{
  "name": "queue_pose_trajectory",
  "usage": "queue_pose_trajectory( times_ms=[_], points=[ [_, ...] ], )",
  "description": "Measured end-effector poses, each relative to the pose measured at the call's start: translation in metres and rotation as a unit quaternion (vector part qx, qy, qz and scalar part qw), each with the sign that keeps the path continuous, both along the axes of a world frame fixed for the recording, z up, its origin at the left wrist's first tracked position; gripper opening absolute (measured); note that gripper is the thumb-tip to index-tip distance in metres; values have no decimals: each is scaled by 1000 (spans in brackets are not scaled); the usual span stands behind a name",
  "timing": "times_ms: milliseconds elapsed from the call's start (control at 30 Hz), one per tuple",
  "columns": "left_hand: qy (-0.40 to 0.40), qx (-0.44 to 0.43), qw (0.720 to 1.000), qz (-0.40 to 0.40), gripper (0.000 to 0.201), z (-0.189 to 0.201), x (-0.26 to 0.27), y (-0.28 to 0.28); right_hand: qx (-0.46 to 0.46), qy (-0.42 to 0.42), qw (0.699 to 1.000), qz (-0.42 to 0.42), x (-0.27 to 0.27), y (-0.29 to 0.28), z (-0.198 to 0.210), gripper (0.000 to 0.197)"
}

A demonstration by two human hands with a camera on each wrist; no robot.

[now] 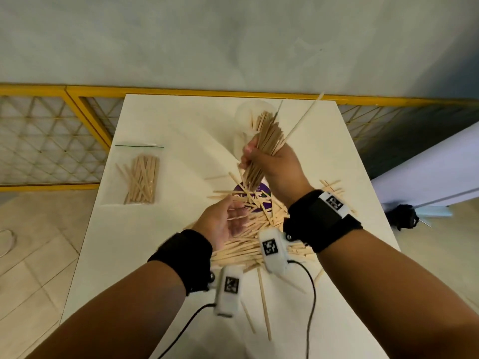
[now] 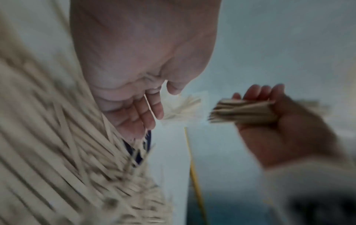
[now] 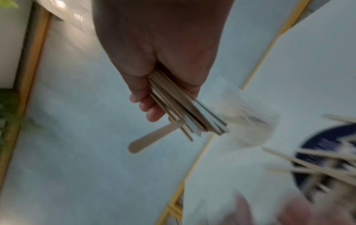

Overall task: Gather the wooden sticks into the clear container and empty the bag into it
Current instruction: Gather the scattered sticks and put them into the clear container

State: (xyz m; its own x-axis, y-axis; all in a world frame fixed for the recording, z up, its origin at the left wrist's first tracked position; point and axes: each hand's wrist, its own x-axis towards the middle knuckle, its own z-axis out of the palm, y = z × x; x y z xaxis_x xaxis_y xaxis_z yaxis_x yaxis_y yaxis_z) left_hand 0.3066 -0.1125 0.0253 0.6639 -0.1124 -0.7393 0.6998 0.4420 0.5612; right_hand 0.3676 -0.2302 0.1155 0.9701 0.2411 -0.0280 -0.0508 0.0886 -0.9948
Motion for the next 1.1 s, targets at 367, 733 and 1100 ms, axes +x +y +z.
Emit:
queue_pose_trajectory(
  times_ms=[367, 733, 1100],
  points=[
    [-256, 506, 806, -170, 26, -46, -2, 62, -28, -41, 983, -178, 150, 10, 2, 22],
    [-262, 584, 695, -328, 68, -69, 82, 38, -222, -42, 946, -234, 106, -125, -75, 43],
    [-300, 610, 573, -457, 72, -88, 54, -11, -595, 97, 795, 56, 60, -158, -155, 52]
  ],
)
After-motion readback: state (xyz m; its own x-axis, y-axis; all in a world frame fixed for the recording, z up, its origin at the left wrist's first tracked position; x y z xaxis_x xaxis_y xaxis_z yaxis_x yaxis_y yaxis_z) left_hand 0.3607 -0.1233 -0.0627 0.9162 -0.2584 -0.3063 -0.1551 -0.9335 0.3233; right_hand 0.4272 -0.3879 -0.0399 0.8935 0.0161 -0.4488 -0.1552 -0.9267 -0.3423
